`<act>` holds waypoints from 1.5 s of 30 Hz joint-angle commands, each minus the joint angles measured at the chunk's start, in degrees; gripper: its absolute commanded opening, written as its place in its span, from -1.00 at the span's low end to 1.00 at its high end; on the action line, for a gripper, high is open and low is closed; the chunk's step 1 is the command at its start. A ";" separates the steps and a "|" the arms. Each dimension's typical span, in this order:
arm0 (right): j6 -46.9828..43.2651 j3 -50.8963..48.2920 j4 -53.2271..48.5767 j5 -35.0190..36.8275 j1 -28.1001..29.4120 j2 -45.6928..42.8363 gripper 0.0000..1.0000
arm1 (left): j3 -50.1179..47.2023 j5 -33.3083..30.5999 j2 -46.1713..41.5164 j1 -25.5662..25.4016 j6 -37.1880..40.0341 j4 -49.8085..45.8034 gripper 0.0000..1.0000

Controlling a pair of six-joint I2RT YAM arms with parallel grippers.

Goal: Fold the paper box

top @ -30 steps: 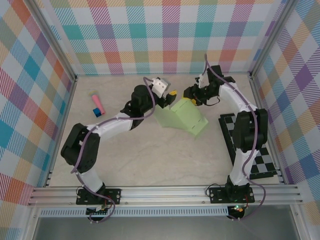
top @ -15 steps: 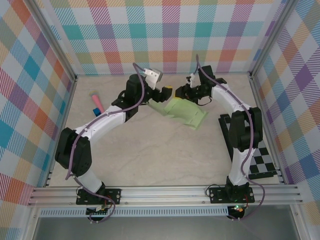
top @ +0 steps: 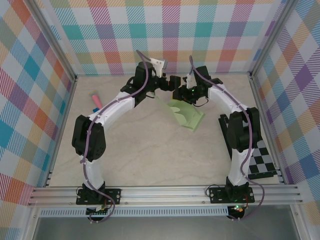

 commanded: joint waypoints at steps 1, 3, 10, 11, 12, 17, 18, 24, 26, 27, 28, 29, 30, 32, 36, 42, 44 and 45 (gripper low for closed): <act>-4.20 -0.96 -3.17 8.19 -0.05 2.26 -0.15 | 9.25 2.82 -2.27 2.54 -2.08 -7.94 1.00; -4.91 -0.80 -3.44 7.71 -0.05 2.21 -0.15 | 10.49 1.25 -2.66 3.73 0.35 -12.20 1.00; -7.70 -1.21 -1.90 4.80 0.58 1.28 -0.16 | 10.57 11.36 -1.91 5.55 13.13 -17.38 1.00; -8.78 -1.26 -1.64 4.25 0.89 0.71 -0.16 | 8.45 13.47 -2.17 5.50 15.62 -15.83 1.00; -9.92 -1.16 -1.58 4.00 1.07 0.15 -0.16 | 5.75 15.36 -2.64 5.52 17.09 -12.35 1.00; -12.81 -0.22 -2.32 5.71 1.10 -3.19 -0.15 | -3.79 19.02 -6.11 3.54 15.88 0.26 1.00; -12.36 0.01 -2.56 6.12 1.09 -3.81 -0.16 | -4.23 17.46 -6.74 2.59 17.19 -0.30 1.00; -7.92 -3.46 2.04 7.47 2.89 -9.26 -0.17 | -10.30 16.30 -9.90 0.58 18.03 7.49 1.00; -6.85 -5.17 4.24 7.79 3.03 -11.59 -0.18 | -16.31 15.76 -12.44 0.58 16.72 17.80 1.00; -7.06 -6.07 5.46 7.71 3.11 -12.85 -0.18 | -18.38 15.10 -13.58 0.58 16.67 21.55 1.00; -7.52 -6.85 6.40 7.93 3.22 -14.05 -0.18 | -19.17 15.41 -14.30 0.58 17.27 22.89 1.00; -8.19 -7.58 7.08 8.42 3.50 -15.21 -0.18 | -19.29 16.18 -14.64 0.58 18.84 22.46 1.00; -9.31 -8.29 7.66 8.62 3.84 -16.40 -0.18 | -18.71 16.93 -14.61 0.58 20.69 20.48 1.00; -11.36 -9.40 8.07 10.20 4.75 -18.28 -0.19 | -18.32 16.32 -14.64 0.66 22.91 17.59 1.00; -14.57 -10.91 8.18 11.37 6.43 -20.46 -0.20 | -21.12 14.92 -16.38 0.98 25.61 21.50 1.00; -16.29 -11.08 6.75 11.84 7.71 -20.45 -0.19 | -21.24 17.84 -17.02 1.36 35.71 20.17 1.00; -16.88 -10.81 5.54 13.24 7.69 -19.83 -0.19 | -21.31 16.76 -17.40 2.06 34.94 21.07 1.00; -17.11 -10.88 5.40 13.65 7.70 -19.68 -0.19 | -21.64 16.00 -17.68 2.49 34.25 21.98 1.00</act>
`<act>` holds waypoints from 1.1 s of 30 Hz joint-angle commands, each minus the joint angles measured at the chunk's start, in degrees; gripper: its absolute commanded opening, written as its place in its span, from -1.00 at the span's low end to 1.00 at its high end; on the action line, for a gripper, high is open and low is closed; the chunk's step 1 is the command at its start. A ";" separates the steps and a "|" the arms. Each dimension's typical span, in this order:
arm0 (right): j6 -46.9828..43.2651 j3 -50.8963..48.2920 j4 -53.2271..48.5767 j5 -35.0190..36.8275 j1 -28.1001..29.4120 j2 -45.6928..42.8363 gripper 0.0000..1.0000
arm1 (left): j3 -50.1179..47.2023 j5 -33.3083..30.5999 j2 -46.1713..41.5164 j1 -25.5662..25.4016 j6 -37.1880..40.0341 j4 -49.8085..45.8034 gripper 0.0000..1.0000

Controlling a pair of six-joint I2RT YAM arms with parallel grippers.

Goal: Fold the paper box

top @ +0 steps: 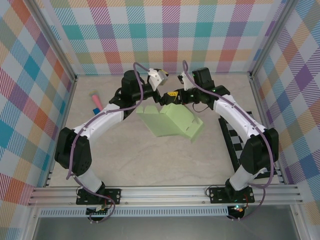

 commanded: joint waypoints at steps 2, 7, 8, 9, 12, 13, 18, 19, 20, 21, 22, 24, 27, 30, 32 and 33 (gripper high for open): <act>-1.20 -0.84 -0.08 3.10 0.16 0.17 -0.19 | -1.97 -2.91 -3.53 2.49 0.76 6.28 1.00; 5.89 -0.05 0.57 6.34 -0.81 2.51 -0.20 | -2.81 -24.28 -5.79 3.93 -10.97 6.54 1.00; 7.40 -0.29 1.72 6.71 -0.82 2.80 -0.20 | -1.59 -31.16 -6.01 4.55 -17.08 3.14 1.00; 8.72 -0.43 3.00 6.70 -0.91 3.23 -0.19 | -0.28 -35.97 -6.37 5.75 -23.66 -0.94 1.00; 12.16 0.44 5.06 7.72 -0.90 5.60 -0.19 | -0.22 -31.61 -8.57 10.70 -34.57 -6.94 1.00; 13.84 0.55 5.73 8.68 -0.87 6.57 -0.15 | -0.66 -31.52 -9.58 11.79 -37.97 -8.60 1.00; 19.57 -0.84 12.26 11.65 -1.09 9.34 -0.16 | 0.84 -36.95 -12.06 14.68 -53.80 -27.91 1.00; 20.34 -1.12 13.58 12.29 -1.09 9.65 -0.16 | 0.18 -35.23 -12.19 15.02 -55.26 -29.43 1.00; 21.47 -1.06 14.36 13.49 -1.08 10.18 -0.17 | -1.03 -33.61 -12.44 15.19 -56.57 -30.41 1.00; 22.65 -1.01 15.27 14.66 -1.07 10.93 -0.17 | -2.27 -32.94 -12.63 15.20 -58.46 -31.50 1.00; 23.71 -0.93 15.79 15.70 -1.09 11.74 -0.17 | -3.12 -32.53 -12.60 15.28 -60.02 -32.30 1.00; 27.53 -1.80 17.74 16.98 -1.09 13.13 -0.18 | -3.95 -31.40 -12.01 15.32 -61.40 -36.02 1.00; 30.02 -4.15 21.45 19.00 -0.21 14.10 -0.18 | -3.55 -29.61 -11.25 15.37 -61.35 -38.83 1.00; 31.38 -6.16 23.97 19.99 -0.11 15.28 -0.17 | -3.33 -24.45 -9.96 15.37 -61.66 -38.96 1.00; 32.03 -7.18 25.24 20.04 -0.03 15.96 -0.17 | -2.85 -22.61 -8.55 15.31 -61.72 -40.48 0.98; 32.45 -7.46 25.50 19.69 0.00 16.42 -0.17 | -2.66 -21.79 -7.86 15.29 -61.79 -41.23 0.98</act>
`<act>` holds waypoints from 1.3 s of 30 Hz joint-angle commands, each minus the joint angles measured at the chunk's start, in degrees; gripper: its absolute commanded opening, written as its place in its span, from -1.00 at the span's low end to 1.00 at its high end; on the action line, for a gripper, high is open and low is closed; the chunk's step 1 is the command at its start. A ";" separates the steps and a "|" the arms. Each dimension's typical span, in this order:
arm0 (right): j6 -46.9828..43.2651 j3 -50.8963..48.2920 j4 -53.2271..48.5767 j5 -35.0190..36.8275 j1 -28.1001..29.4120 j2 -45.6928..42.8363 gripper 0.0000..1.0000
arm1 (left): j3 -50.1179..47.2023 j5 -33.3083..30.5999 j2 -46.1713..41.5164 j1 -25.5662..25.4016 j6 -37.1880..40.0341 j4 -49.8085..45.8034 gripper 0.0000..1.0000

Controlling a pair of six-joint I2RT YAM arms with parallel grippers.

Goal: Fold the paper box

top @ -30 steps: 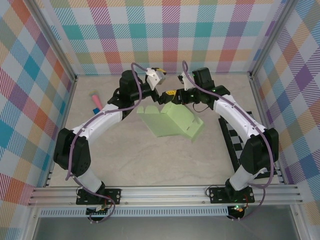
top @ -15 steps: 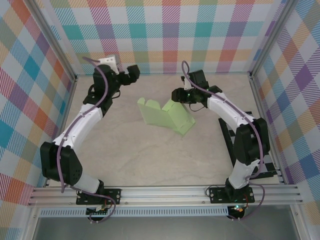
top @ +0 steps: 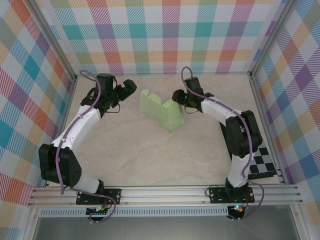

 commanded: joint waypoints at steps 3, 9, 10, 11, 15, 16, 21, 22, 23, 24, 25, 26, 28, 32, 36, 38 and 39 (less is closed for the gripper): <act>3.33 -1.10 4.65 0.86 0.82 2.10 -0.17 | 0.39 7.22 4.30 0.12 -1.95 -5.86 0.91; 1.20 -2.79 6.54 -0.43 0.93 1.36 -0.16 | 0.48 10.53 8.63 -0.23 0.85 -9.02 0.66; 0.95 -3.05 6.61 -0.61 0.93 1.15 -0.16 | 0.67 11.36 9.47 -0.32 0.87 -9.58 0.66; 0.64 -3.34 7.01 -0.84 0.99 0.88 -0.16 | 1.11 12.02 10.29 -0.48 1.07 -10.03 0.63; 1.38 -4.34 7.59 -1.18 1.13 0.57 -0.17 | 4.04 14.45 14.01 -1.46 1.87 -11.78 0.38; 1.65 -4.26 7.26 -0.90 1.27 0.61 -0.17 | 4.86 14.47 14.65 -1.79 2.19 -12.15 0.31; 1.89 -3.44 6.65 -0.21 1.97 1.18 -0.17 | 8.38 13.17 16.30 -2.69 4.02 -14.55 0.22; 1.74 -3.01 6.18 -0.03 2.02 1.38 -0.17 | 8.89 13.23 16.65 -2.85 4.14 -14.75 0.21; 1.47 -2.65 5.94 -0.02 2.14 1.49 -0.17 | 9.04 13.43 16.85 -3.02 4.19 -14.64 0.20; 1.23 -2.29 5.52 0.02 2.25 1.67 -0.18 | 9.27 13.90 16.98 -3.26 4.53 -14.41 0.20; 1.19 -2.23 5.44 0.15 2.41 1.70 -0.18 | 9.55 14.26 17.18 -3.47 4.77 -14.40 0.20; 1.11 -2.23 5.50 0.16 2.45 1.79 -0.17 | 9.89 14.60 17.27 -3.70 5.19 -14.40 0.20; 1.00 -2.23 5.30 0.68 2.72 1.78 -0.17 | 10.75 15.56 17.38 -4.06 5.93 -14.48 0.23; 1.15 -2.01 4.91 0.86 2.95 2.19 -0.17 | 9.03 19.47 16.90 -3.93 4.09 -10.09 0.67; 1.20 -1.83 4.58 0.79 3.03 2.37 -0.17 | 8.48 18.40 15.90 -3.66 3.08 -8.47 0.73; 1.30 -1.88 4.68 0.73 3.03 2.41 -0.17 | 8.88 18.29 16.02 -3.58 3.04 -8.58 0.70; 1.38 -1.79 4.61 0.74 2.99 2.30 -0.17 | 8.78 18.20 15.80 -3.58 2.83 -8.27 0.70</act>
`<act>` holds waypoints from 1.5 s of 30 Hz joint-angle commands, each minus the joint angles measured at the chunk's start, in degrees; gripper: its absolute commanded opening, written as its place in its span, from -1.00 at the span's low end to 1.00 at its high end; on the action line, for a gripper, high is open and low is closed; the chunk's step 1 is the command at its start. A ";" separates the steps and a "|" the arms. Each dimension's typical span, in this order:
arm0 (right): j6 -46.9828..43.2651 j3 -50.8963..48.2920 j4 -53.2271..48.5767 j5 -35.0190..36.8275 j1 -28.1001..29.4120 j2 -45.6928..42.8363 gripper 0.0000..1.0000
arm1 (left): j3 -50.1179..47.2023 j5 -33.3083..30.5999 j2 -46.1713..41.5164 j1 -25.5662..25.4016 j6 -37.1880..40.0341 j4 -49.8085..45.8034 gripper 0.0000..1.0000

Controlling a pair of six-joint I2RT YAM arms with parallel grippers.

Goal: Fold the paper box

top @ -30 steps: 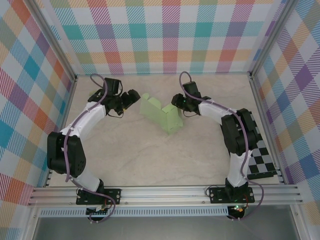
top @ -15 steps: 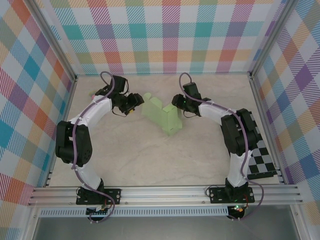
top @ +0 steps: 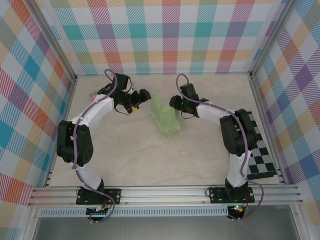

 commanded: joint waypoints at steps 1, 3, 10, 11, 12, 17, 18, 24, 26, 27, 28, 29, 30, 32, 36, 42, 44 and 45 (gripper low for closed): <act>0.28 1.82 -0.61 -1.13 0.57 0.07 -0.17 | -0.79 0.44 -0.67 -0.36 -0.74 1.50 0.71; 0.23 1.82 -0.82 -0.91 0.56 -0.01 -0.17 | -1.34 -0.42 -1.78 -0.04 -1.30 2.20 0.79; 0.15 1.73 -0.79 -1.04 0.56 0.40 -0.18 | -3.26 -3.16 -4.86 1.40 -3.05 3.57 1.00; 0.15 1.73 -0.93 -1.04 0.56 0.47 -0.18 | -2.96 -2.40 -4.44 1.27 -2.88 3.27 1.00; 0.12 1.73 -0.78 -1.04 0.57 0.51 -0.18 | -2.41 -2.11 -3.76 1.08 -2.56 2.24 1.00; 0.22 2.17 -0.95 -1.13 0.61 0.69 -0.18 | -4.57 -1.90 -1.99 0.32 -1.38 1.99 0.86; 0.10 2.21 -1.05 -1.13 0.54 0.71 -0.18 | -5.14 -2.22 -1.89 0.31 -1.44 1.89 0.81; 0.40 2.21 -0.75 -0.95 0.58 0.73 -0.18 | -4.43 -3.14 -1.30 -0.05 0.55 -0.81 0.35; 0.59 2.26 -0.59 -1.12 0.55 0.85 -0.18 | -3.37 -4.16 -0.63 -0.42 1.58 -2.65 0.25; 0.68 2.26 -0.53 -1.26 0.55 0.87 -0.18 | -2.75 -5.05 -0.45 -0.66 2.13 -3.53 0.22; 0.76 2.17 -0.39 -1.30 0.55 0.82 -0.17 | -2.71 -5.72 -0.33 -0.86 2.36 -3.89 0.19; 0.77 2.09 -0.26 -1.39 0.59 0.78 -0.17 | -2.70 -6.01 -0.33 -0.97 2.51 -3.80 0.12; 0.67 2.16 -0.30 -1.56 0.60 0.78 -0.17 | -2.77 -5.98 -0.31 -1.11 2.52 -3.46 0.00; 0.59 2.32 -0.58 -1.65 0.57 0.75 -0.17 | -2.53 -5.78 -0.18 -1.28 2.64 -3.31 -0.25; 0.61 2.00 -0.69 -1.72 0.61 0.30 -0.16 | -0.79 -4.49 0.72 -1.83 5.00 -3.90 -0.72; 0.53 0.27 -1.04 -1.39 0.53 -1.71 -0.04 | 0.62 -4.56 0.84 -2.56 7.76 -5.68 -0.98; 1.13 0.10 -1.62 -2.27 0.57 -1.94 0.10 | 1.18 -5.10 0.80 -2.80 8.75 -5.86 -1.00; 1.37 0.22 -2.23 -2.92 0.44 -1.99 0.14 | 1.41 -5.25 0.69 -3.07 9.65 -5.86 -1.00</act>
